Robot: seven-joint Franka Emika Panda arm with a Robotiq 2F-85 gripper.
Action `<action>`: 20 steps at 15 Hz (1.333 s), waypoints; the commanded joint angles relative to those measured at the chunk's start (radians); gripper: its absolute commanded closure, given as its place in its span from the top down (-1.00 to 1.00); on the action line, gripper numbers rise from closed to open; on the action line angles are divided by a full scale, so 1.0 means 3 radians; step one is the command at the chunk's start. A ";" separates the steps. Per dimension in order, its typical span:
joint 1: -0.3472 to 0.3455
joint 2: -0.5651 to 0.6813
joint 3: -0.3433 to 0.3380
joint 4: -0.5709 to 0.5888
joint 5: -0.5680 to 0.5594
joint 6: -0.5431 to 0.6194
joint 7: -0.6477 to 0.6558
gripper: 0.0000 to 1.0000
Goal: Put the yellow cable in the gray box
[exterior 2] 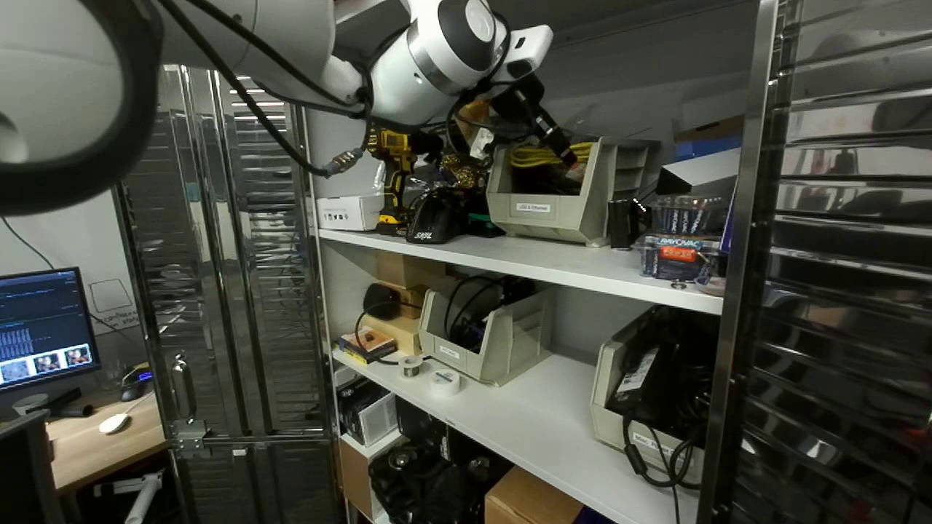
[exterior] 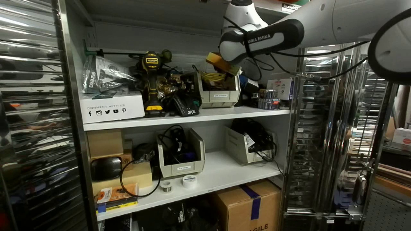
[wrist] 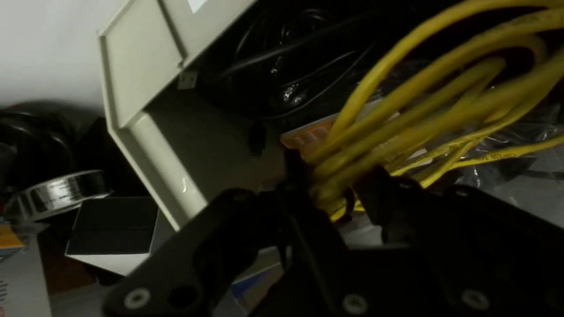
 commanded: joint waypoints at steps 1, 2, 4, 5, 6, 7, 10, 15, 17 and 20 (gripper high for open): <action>0.0079 0.0321 -0.0123 0.0745 0.0347 -0.0268 -0.0450 0.35; 0.0007 0.0312 0.0020 0.0770 0.0235 -0.0313 -0.0463 0.49; 0.0014 0.0273 0.0029 0.0704 0.0230 -0.0345 -0.0557 0.80; 0.0013 0.0246 0.0043 0.0651 0.0230 -0.0358 -0.0608 0.97; 0.0004 0.0188 0.0075 0.0541 0.0244 -0.0366 -0.0690 0.99; -0.0012 0.0125 0.0131 0.0439 0.0288 -0.0404 -0.0796 1.00; -0.0069 -0.0056 0.0298 0.0163 0.0399 -0.0462 -0.1073 1.00; -0.0097 -0.0626 0.0310 -0.0716 0.0187 -0.0109 -0.1316 1.00; -0.0120 -0.0825 0.0309 -0.1007 0.0105 0.0030 -0.1491 1.00; -0.0190 -0.1106 0.0345 -0.1482 0.0130 0.0160 -0.1788 1.00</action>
